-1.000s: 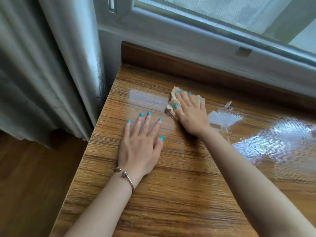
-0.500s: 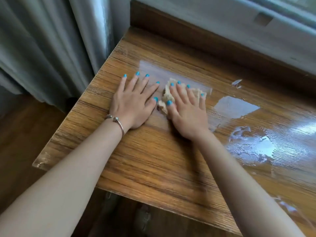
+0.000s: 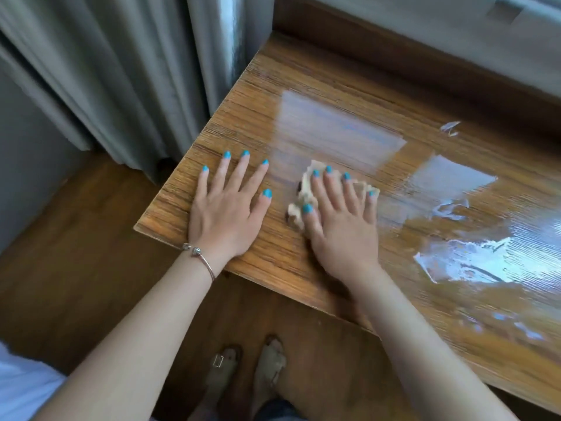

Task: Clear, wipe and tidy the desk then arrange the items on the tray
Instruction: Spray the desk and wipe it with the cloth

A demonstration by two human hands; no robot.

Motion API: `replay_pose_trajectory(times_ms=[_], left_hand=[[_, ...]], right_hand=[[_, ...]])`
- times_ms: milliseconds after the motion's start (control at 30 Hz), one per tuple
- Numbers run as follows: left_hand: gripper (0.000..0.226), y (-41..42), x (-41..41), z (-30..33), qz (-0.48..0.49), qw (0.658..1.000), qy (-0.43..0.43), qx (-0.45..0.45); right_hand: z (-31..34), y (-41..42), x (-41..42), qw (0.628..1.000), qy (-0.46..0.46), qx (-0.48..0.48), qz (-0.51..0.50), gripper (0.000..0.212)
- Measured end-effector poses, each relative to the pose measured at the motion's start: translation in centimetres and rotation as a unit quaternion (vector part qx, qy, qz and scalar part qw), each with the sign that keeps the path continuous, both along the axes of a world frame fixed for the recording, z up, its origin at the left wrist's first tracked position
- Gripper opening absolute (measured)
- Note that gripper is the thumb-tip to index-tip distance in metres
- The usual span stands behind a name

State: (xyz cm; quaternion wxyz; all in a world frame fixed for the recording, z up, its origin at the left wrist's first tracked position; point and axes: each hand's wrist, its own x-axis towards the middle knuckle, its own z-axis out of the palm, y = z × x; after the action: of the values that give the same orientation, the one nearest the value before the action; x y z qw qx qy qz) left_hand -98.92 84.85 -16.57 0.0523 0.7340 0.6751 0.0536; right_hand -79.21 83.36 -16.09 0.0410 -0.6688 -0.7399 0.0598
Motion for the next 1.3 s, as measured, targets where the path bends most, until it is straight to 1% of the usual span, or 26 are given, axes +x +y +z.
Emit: replay_pose_trajectory(times_ms=[67, 100, 133, 200, 233, 300, 333, 367, 400, 500, 533, 567, 633, 667, 700, 767, 800, 833, 867, 933, 967, 1033, 1067, 1133, 1233, 1300], left_hand=[[0.057, 0.1, 0.0, -0.2, -0.005, 1.000, 0.001, 0.005], [0.058, 0.0, 0.0, -0.3, -0.007, 1.000, -0.001, 0.006], [0.058, 0.0, 0.0, -0.4, -0.008, 1.000, -0.003, 0.008], [0.059, 0.2, -0.1, -0.5, -0.010, 1.000, -0.009, 0.011], [0.059, 0.3, -0.2, -0.5, -0.010, 1.000, -0.014, 0.010], [0.058, 0.4, -0.2, -0.6, -0.011, 1.000, -0.019, 0.010], [0.057, 0.4, -0.2, -0.7, -0.013, 1.000, -0.020, 0.009], [0.057, 0.3, -0.2, -0.8, -0.012, 1.000, -0.021, 0.007], [0.057, 0.2, -0.2, -0.8, -0.011, 1.000, -0.020, 0.007], [0.059, 0.2, -0.1, -0.9, -0.010, 1.000, -0.016, 0.009], [0.059, 0.2, -0.1, -0.9, -0.012, 1.000, -0.015, 0.009], [0.060, 0.2, 0.0, -0.8, -0.014, 1.000, -0.015, 0.008], [0.059, 0.2, -0.3, -0.4, -0.022, 0.999, -0.021, 0.013], [0.058, 0.0, -0.4, -0.2, -0.030, 0.999, -0.024, 0.026], [0.058, -0.4, -0.4, 0.1, -0.041, 0.998, -0.023, 0.046], [0.057, -1.6, 0.8, 0.7, -0.071, 0.994, -0.033, 0.076], [0.057, -2.2, 2.2, 0.9, -0.095, 0.992, -0.054, 0.069], [0.056, -2.7, 3.9, 0.9, -0.122, 0.988, -0.079, 0.049], [0.056, -3.0, 5.7, 0.9, -0.148, 0.984, -0.100, 0.023], [0.055, -3.2, 9.0, 0.9, -0.194, 0.974, -0.118, -0.015], [0.054, -3.0, 10.1, 0.8, -0.209, 0.972, -0.107, -0.022], [0.054, -2.6, 11.3, 0.2, -0.226, 0.972, -0.063, -0.014], [0.054, -2.6, 11.5, 0.0, -0.227, 0.973, -0.049, -0.008], [0.055, -2.5, 11.6, -0.4, -0.226, 0.973, -0.047, -0.003], [0.054, -2.4, 11.8, -0.3, -0.217, 0.974, -0.059, -0.009], [0.054, -2.3, 11.8, -0.2, -0.212, 0.976, -0.051, -0.009]], right_hand=[[-0.1, -7.4, -1.1, 0.999, -0.001, 0.008, 0.047, 0.055], [0.1, -9.0, -1.1, 0.998, -0.001, -0.014, 0.060, 0.054], [0.4, -8.6, -0.6, 0.996, 0.000, -0.042, 0.081, 0.054], [0.8, -4.9, 1.2, 0.995, -0.003, -0.046, 0.084, 0.053], [0.9, -2.2, 2.1, 0.997, 0.000, -0.052, 0.055, 0.053], [1.3, 2.5, 3.4, 0.996, 0.006, -0.072, -0.051, 0.053], [1.2, 3.2, 3.3, 0.992, 0.004, -0.075, -0.101, 0.053], [1.1, 2.5, 2.6, 0.989, 0.006, -0.071, -0.131, 0.054], [0.8, 0.7, 1.5, 0.989, 0.003, -0.060, -0.136, 0.054], [-0.4, -9.1, -2.0, 0.998, -0.013, 0.008, -0.064, 0.053], [-0.5, -11.7, -2.3, 0.999, -0.014, 0.017, -0.040, 0.052], [-0.4, -12.9, -1.9, 1.000, -0.014, 0.007, -0.020, 0.052], [0.0, -11.5, 0.7, 1.000, -0.018, -0.024, 0.008, 0.050], [0.3, -9.9, 2.4, 0.999, -0.022, -0.028, -0.017, 0.049], [0.6, -7.8, 4.3, 0.997, -0.018, -0.034, -0.070, 0.049], [1.4, -3.7, 7.5, 0.978, -0.006, -0.063, -0.197, 0.052], [1.6, -2.7, 8.1, 0.969, -0.006, -0.073, -0.237, 0.053], [1.4, -2.8, 7.8, 0.964, -0.003, -0.073, -0.254, 0.054], [1.1, -3.9, 6.8, 0.966, -0.001, -0.070, -0.250, 0.054], [0.1, -8.8, 4.0, 0.981, -0.010, -0.029, -0.193, 0.054], [-0.5, -11.8, 2.9, 0.986, -0.022, -0.011, -0.166, 0.053], [-0.6, -15.1, 2.7, 0.990, -0.026, -0.017, -0.134, 0.052], [-0.3, -14.7, 3.8, 0.992, -0.018, -0.036, -0.122, 0.051], [0.0, -11.1, 7.0, 0.991, -0.021, -0.053, -0.124, 0.050], [1.1, -1.5, 11.5, 0.981, -0.021, -0.065, -0.184, 0.053], [1.8, 2.1, 12.2, 0.973, -0.018, -0.076, -0.218, 0.054]])
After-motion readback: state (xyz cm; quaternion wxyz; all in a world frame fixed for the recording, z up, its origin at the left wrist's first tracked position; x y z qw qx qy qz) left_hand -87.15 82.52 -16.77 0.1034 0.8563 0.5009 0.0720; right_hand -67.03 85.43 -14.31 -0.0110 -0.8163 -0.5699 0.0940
